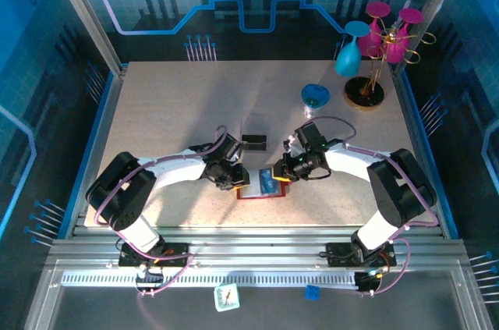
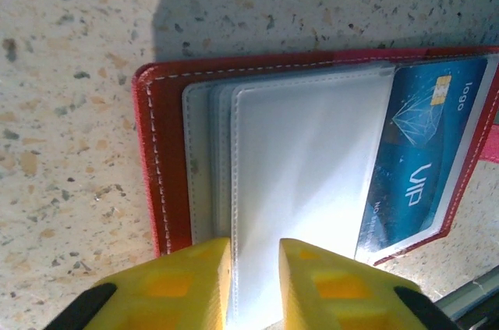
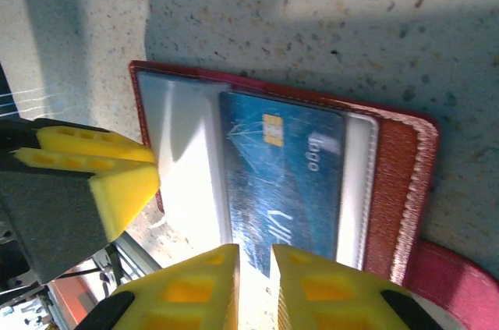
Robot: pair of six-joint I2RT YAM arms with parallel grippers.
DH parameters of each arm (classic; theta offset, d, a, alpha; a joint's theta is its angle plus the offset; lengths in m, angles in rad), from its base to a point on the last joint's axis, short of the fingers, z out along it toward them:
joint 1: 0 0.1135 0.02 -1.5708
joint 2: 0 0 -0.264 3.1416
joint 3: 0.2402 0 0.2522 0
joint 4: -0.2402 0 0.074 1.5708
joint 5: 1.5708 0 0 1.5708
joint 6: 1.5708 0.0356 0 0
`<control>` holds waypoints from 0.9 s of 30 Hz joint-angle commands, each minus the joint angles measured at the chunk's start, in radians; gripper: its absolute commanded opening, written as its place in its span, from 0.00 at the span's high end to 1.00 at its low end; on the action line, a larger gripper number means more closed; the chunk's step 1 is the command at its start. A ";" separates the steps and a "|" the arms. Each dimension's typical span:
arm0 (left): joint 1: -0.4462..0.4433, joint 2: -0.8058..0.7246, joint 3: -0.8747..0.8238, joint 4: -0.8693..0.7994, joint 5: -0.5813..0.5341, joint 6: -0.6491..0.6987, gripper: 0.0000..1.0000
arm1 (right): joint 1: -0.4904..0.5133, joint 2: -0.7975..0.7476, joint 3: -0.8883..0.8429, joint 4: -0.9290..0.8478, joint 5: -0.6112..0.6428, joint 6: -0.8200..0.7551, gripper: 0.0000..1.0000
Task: Take the credit cards out of the card holder
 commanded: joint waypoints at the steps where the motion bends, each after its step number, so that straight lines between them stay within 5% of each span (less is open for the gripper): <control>1: -0.005 -0.040 0.027 -0.041 -0.020 0.009 0.69 | 0.006 0.018 0.003 -0.050 0.031 -0.026 0.80; 11: -0.058 0.000 0.178 -0.099 -0.018 0.025 0.68 | -0.008 0.013 -0.012 -0.038 0.029 -0.026 0.78; 27: -0.156 0.208 0.378 -0.243 -0.109 0.093 0.93 | -0.050 -0.023 -0.046 -0.022 0.014 -0.021 0.80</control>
